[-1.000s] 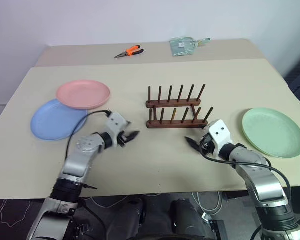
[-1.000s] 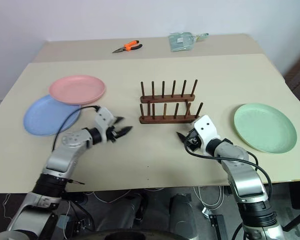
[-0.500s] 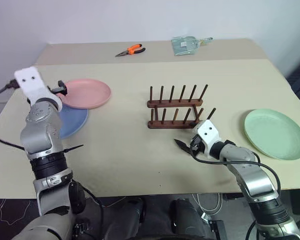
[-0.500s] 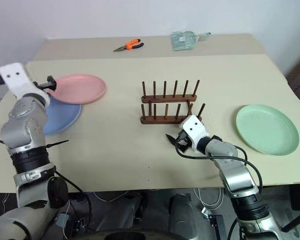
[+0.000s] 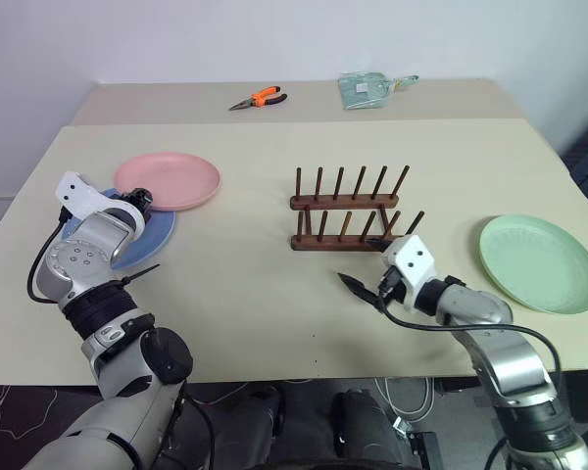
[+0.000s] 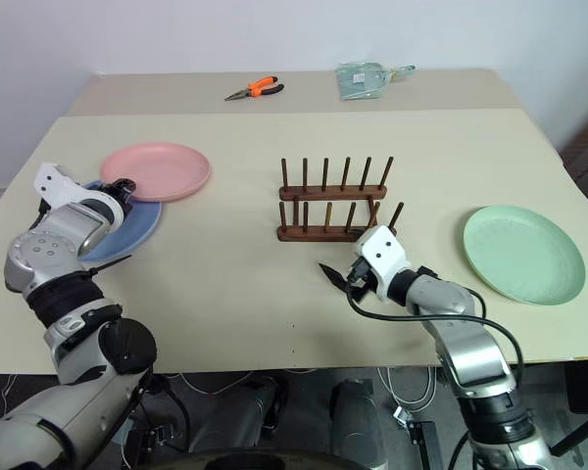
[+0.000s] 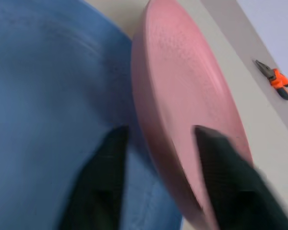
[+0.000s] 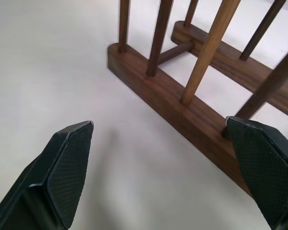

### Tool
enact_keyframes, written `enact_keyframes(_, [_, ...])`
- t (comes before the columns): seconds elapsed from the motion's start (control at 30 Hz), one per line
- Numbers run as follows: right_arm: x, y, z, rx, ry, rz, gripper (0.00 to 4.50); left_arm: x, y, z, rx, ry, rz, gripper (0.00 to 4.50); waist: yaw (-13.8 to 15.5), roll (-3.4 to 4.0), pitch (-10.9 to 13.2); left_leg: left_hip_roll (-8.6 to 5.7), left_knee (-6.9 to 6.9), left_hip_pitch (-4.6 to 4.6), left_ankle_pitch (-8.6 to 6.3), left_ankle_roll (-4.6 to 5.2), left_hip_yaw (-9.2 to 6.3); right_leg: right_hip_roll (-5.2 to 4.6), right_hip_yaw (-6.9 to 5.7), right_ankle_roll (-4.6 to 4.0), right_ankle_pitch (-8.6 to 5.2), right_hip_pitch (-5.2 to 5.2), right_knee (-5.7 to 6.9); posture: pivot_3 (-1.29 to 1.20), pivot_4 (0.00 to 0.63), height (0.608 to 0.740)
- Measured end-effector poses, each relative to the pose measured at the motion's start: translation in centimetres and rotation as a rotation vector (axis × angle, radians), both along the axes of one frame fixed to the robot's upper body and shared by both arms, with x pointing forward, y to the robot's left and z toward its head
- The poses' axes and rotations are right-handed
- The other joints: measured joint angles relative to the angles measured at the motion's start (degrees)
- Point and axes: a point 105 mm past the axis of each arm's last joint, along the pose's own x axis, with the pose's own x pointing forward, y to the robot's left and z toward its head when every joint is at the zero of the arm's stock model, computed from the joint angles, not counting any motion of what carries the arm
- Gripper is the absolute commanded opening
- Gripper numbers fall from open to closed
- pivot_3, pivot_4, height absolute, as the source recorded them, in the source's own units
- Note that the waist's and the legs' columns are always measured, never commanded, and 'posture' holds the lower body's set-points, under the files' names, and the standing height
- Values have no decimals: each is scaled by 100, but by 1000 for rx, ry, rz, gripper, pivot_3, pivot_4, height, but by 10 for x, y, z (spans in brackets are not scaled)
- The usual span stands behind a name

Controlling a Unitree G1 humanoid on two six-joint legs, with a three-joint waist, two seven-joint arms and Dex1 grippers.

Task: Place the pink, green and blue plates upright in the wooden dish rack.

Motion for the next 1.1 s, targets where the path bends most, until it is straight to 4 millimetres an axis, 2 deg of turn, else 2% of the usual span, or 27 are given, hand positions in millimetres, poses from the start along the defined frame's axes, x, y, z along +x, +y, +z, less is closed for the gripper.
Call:
enact_keyframes(0.03, [-1,-3,4,4,0,-5,4500,1,0,1,-3,-5,1,23,-5,-1,1,0,0,0,0,0,0,0,1,0,0,0,0,0,150,720])
enact_keyframes(0.13, [-7,-6,22,47,11,14,4500,6,-6,8,21,-51,-33,23,2,-16,10,3,-1,-1,0,-1,-1,-3,1,-1,0,-2,3,0,150,720])
enact_keyframes(0.23, [-9,1,50,63,-36,67,4500,13,-21,36,143,-170,-114,23,-9,-29,19,4,0,-6,0,-1,3,-5,2,-3,2,-5,-2,0,150,720])
enact_keyframes(0.33, [-3,20,80,28,-164,120,4500,16,-56,73,328,-298,-256,23,-3,-31,20,3,2,-7,0,0,5,-7,2,-3,2,-4,-4,0,150,720])
enact_keyframes(0.43, [8,43,101,-67,-330,158,4500,18,-103,101,430,-406,-401,23,6,-31,20,3,0,-7,0,0,3,-8,1,-3,2,-4,-7,0,150,720])
enact_keyframes(0.6, [41,60,108,-278,-529,123,4500,15,-158,129,434,-513,-524,23,-7,-32,21,1,-2,-10,11,-15,6,-5,2,-3,2,-10,-8,0,150,720])
enact_keyframes(0.77, [71,60,101,-533,-710,80,4500,7,-193,145,417,-564,-593,23,-17,-32,21,1,-5,-20,27,-27,10,-3,7,-3,3,-27,1,0,150,720])
enact_keyframes(0.83, [79,59,104,-604,-785,52,3971,3,-202,145,394,-565,-624,0,-17,-32,21,1,0,-43,30,-27,10,-2,8,-4,3,-51,9,0,150,720])
enact_keyframes(0.9, [86,55,105,-664,-845,20,3207,0,-210,142,367,-559,-651,0,-14,-33,21,1,6,-70,34,-32,10,-1,9,-5,4,-81,19,0,150,720])
enact_keyframes(1.1, [91,52,103,-761,-935,0,196,-2,-205,124,328,-492,-646,0,-22,-32,21,2,6,-76,42,-42,9,4,11,-11,8,-92,28,0,150,720])
